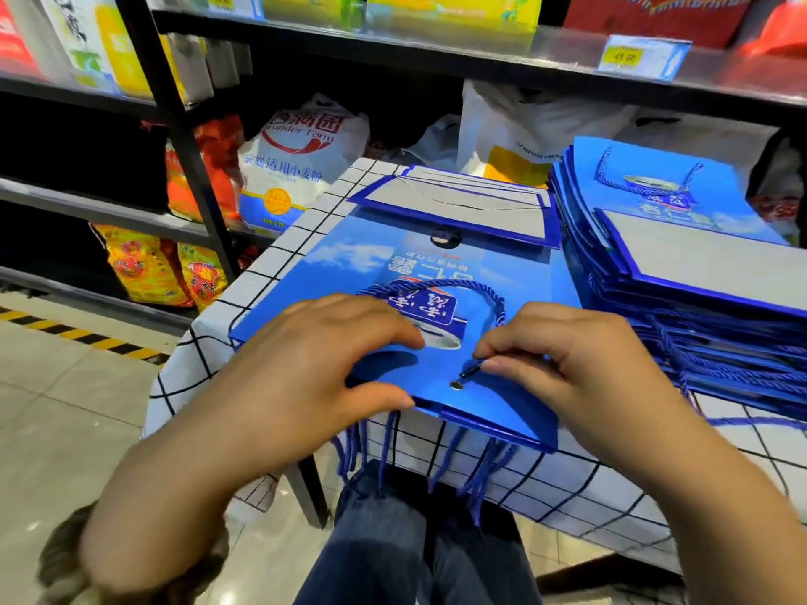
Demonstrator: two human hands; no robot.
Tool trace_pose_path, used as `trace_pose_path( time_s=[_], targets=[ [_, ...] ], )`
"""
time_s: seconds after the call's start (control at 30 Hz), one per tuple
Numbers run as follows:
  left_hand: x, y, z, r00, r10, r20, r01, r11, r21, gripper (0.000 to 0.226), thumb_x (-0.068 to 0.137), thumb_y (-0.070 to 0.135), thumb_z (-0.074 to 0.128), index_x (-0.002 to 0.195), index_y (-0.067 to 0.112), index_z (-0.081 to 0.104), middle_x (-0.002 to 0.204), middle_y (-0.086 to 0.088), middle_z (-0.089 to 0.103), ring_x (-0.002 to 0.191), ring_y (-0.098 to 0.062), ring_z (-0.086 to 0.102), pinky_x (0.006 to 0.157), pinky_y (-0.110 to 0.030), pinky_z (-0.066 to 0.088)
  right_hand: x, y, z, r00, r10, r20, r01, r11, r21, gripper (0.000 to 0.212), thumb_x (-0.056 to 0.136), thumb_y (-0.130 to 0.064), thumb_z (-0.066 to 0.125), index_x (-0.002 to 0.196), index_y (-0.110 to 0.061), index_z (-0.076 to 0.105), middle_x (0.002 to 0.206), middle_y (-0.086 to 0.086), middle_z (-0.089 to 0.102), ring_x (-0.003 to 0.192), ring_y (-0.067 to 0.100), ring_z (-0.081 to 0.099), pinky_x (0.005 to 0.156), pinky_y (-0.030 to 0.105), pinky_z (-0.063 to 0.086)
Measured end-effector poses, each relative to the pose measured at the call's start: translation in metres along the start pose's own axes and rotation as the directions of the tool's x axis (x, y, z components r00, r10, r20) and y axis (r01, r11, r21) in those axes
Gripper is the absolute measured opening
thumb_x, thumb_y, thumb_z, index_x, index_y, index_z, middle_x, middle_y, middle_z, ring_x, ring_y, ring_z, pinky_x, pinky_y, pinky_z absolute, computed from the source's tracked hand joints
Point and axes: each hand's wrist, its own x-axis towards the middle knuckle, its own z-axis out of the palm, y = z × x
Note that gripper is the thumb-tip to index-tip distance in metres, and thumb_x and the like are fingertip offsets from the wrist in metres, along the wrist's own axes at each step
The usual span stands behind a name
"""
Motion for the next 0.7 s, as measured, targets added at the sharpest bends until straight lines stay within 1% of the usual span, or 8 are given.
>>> trace_pose_path(
  time_s=[0.1, 0.13, 0.27, 0.37, 0.47, 0.53, 0.6, 0.7],
  targets=[
    [-0.003, -0.001, 0.004, 0.998, 0.015, -0.058, -0.015, 1.0, 0.009, 0.037, 0.073, 0.059, 0.049, 0.102, 0.037, 0.052, 0.1, 0.021, 0.062, 0.095, 0.0, 0.054, 0.083, -0.033, 0.049, 0.002, -0.004, 0.002, 0.999, -0.006, 0.037, 0.008, 0.997, -0.071, 0.017, 0.076, -0.034, 0.056, 0.087, -0.03, 0.069, 0.074, -0.02, 0.054, 0.072, 0.007, 0.059, 0.067, 0.034, 0.051],
    [-0.003, -0.001, 0.004, 0.997, 0.027, -0.079, -0.026, 0.999, 0.018, 0.034, 0.074, 0.057, 0.05, 0.099, 0.035, 0.055, 0.097, 0.02, 0.063, 0.091, -0.001, 0.055, 0.081, -0.032, 0.049, 0.003, -0.004, 0.002, 0.999, -0.006, 0.043, 0.01, 0.996, -0.085, 0.017, 0.076, -0.034, 0.055, 0.086, -0.03, 0.069, 0.073, -0.02, 0.053, 0.071, 0.009, 0.06, 0.065, 0.038, 0.052],
    [-0.003, -0.002, 0.004, 0.99, 0.055, -0.133, -0.05, 0.998, 0.047, 0.03, 0.076, 0.054, 0.052, 0.087, 0.029, 0.065, 0.086, 0.017, 0.066, 0.08, -0.003, 0.056, 0.073, -0.028, 0.046, 0.006, -0.007, -0.002, 0.995, -0.03, 0.095, 0.046, 0.984, -0.172, 0.017, 0.076, -0.034, 0.054, 0.084, -0.031, 0.069, 0.07, -0.016, 0.051, 0.065, 0.013, 0.057, 0.056, 0.042, 0.052],
    [-0.001, 0.001, 0.006, 0.975, 0.071, -0.211, -0.052, 0.994, 0.095, 0.031, 0.079, 0.049, 0.052, 0.081, 0.023, 0.068, 0.08, 0.012, 0.069, 0.075, -0.007, 0.058, 0.072, -0.03, 0.042, 0.011, -0.012, 0.002, 0.991, -0.028, 0.131, 0.057, 0.972, -0.226, 0.02, 0.078, -0.037, 0.051, 0.084, -0.032, 0.069, 0.073, -0.013, 0.053, 0.068, 0.018, 0.059, 0.055, 0.039, 0.05],
    [0.001, 0.003, 0.008, 0.959, 0.053, -0.277, -0.003, 0.984, 0.177, 0.032, 0.084, 0.045, 0.048, 0.077, 0.022, 0.069, 0.074, 0.009, 0.068, 0.068, -0.015, 0.06, 0.069, -0.029, 0.039, 0.011, -0.015, 0.007, 0.988, 0.012, 0.157, 0.011, 0.99, -0.141, 0.031, 0.082, -0.042, 0.041, 0.095, -0.032, 0.068, 0.08, -0.016, 0.051, 0.079, 0.012, 0.058, 0.068, 0.036, 0.048],
    [0.003, 0.006, 0.01, 0.951, 0.029, -0.308, 0.037, 0.978, 0.205, 0.034, 0.087, 0.045, 0.044, 0.076, 0.022, 0.067, 0.07, 0.007, 0.066, 0.064, -0.02, 0.06, 0.067, -0.028, 0.036, 0.006, -0.015, 0.007, 0.984, 0.05, 0.17, -0.045, 0.998, -0.032, 0.04, 0.083, -0.043, 0.036, 0.108, -0.032, 0.065, 0.084, -0.019, 0.049, 0.083, 0.001, 0.051, 0.078, 0.024, 0.043],
    [0.005, 0.008, 0.013, 0.938, 0.011, -0.345, 0.066, 0.975, 0.211, 0.033, 0.088, 0.043, 0.044, 0.077, 0.021, 0.066, 0.072, 0.005, 0.066, 0.067, -0.023, 0.062, 0.069, -0.029, 0.035, 0.002, -0.015, 0.006, 0.976, 0.101, 0.193, -0.097, 0.995, -0.028, 0.048, 0.082, -0.042, 0.032, 0.121, -0.031, 0.058, 0.085, -0.02, 0.044, 0.085, -0.001, 0.047, 0.078, 0.017, 0.038],
    [0.008, 0.015, 0.02, 0.89, -0.02, -0.456, 0.106, 0.981, 0.164, 0.023, 0.083, 0.036, 0.054, 0.074, 0.017, 0.064, 0.09, 0.002, 0.067, 0.087, -0.021, 0.06, 0.08, -0.028, 0.032, 0.002, -0.013, 0.011, 0.979, 0.1, 0.176, -0.069, 0.982, -0.173, 0.05, 0.085, -0.04, 0.029, 0.127, -0.029, 0.053, 0.09, -0.013, 0.044, 0.093, 0.01, 0.051, 0.081, 0.028, 0.042]
  ],
)
